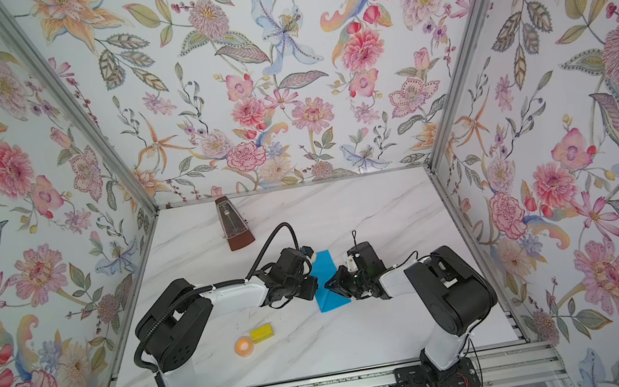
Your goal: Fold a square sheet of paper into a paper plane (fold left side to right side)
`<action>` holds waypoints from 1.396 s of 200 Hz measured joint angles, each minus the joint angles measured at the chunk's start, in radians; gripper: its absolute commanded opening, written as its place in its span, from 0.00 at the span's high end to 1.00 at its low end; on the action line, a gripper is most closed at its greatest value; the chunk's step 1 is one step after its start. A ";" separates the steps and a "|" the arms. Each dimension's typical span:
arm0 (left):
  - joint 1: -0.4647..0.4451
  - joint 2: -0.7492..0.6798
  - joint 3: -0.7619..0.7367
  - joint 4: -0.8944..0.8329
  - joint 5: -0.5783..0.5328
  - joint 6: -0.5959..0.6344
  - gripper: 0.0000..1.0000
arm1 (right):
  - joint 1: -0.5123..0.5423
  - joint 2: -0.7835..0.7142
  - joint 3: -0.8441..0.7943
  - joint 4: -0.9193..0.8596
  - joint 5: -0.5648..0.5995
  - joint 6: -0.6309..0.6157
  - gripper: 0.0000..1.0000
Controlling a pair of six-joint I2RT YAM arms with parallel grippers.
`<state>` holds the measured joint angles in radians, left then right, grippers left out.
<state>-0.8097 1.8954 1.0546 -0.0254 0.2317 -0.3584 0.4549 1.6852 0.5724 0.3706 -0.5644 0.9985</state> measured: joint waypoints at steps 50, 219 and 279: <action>0.009 -0.076 0.000 -0.040 -0.050 0.003 0.71 | 0.000 0.000 0.000 -0.005 0.001 0.000 0.83; 0.011 -0.002 0.029 -0.087 0.072 -0.006 0.94 | 0.000 0.000 0.000 -0.008 0.003 0.000 0.83; 0.011 0.019 0.054 -0.115 0.060 -0.017 0.98 | -0.002 -0.011 0.002 -0.022 0.004 -0.005 0.74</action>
<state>-0.7986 1.9141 1.1088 -0.1402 0.2916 -0.3756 0.4526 1.6745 0.5739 0.3485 -0.5602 0.9932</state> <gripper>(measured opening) 0.049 0.218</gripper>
